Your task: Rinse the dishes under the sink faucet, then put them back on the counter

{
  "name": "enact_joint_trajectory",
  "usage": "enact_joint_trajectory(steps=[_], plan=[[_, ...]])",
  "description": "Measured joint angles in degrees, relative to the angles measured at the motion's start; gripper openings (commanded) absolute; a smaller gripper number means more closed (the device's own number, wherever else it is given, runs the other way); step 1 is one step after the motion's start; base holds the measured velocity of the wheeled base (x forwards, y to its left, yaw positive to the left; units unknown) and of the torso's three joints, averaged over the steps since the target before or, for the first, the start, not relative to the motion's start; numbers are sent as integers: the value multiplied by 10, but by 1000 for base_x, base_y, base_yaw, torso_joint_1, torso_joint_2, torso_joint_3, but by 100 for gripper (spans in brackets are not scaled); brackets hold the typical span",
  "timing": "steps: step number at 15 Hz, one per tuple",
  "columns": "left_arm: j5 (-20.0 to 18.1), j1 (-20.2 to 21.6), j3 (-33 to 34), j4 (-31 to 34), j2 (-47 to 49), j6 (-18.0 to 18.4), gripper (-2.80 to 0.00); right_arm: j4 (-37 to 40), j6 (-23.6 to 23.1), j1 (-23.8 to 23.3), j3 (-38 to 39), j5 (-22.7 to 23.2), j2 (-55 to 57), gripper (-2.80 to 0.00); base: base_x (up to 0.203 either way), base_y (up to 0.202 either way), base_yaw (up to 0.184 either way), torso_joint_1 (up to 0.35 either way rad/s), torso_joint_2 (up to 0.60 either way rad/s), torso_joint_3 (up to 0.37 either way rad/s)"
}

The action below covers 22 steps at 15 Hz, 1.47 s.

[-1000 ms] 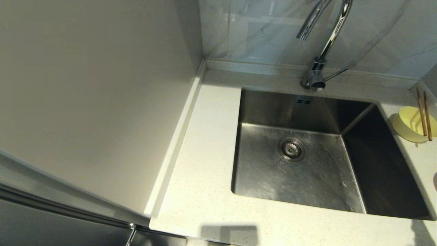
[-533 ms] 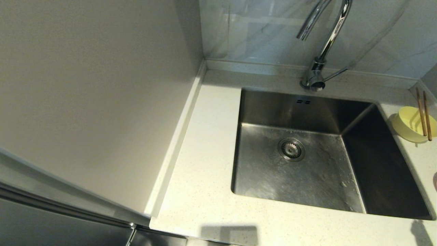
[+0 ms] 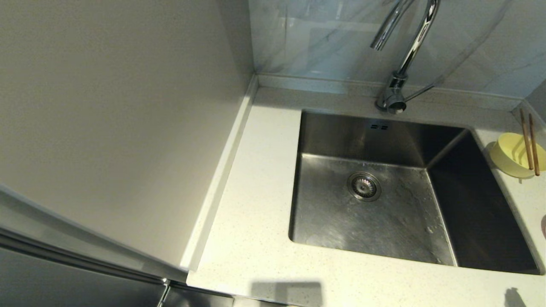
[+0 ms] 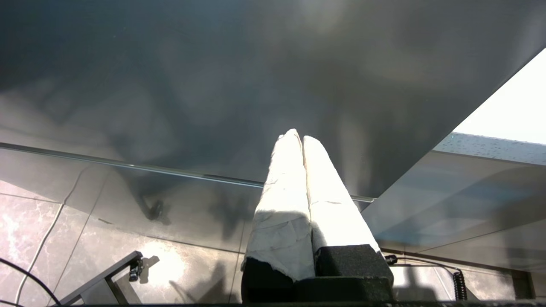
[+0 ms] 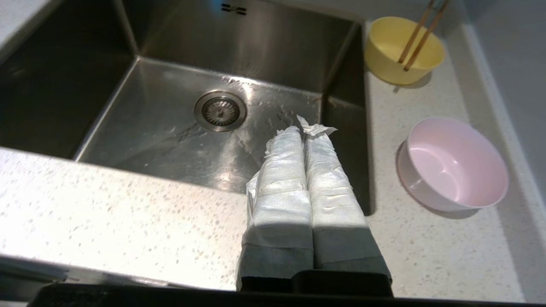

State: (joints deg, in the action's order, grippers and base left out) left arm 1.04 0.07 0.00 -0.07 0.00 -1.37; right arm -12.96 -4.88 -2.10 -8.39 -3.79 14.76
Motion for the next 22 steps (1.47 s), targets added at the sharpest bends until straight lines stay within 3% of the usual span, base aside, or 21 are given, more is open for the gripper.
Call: enact_joint_trajectory(steps=[5,9,12,22], plan=[[0,0,0,0,0,0,-280,4,-3,15,66,5,-58,-280,0,0,0,0,0,0],[0,0,0,0,0,0,-280,72,-7,17,82,50,-125,-280,0,0,0,0,0,0],[0,0,0,0,0,0,-280,132,-9,17,83,50,-143,-280,0,0,0,0,0,0],[0,0,0,0,0,0,-280,136,1,18,82,51,-149,-280,0,0,0,0,0,0]])
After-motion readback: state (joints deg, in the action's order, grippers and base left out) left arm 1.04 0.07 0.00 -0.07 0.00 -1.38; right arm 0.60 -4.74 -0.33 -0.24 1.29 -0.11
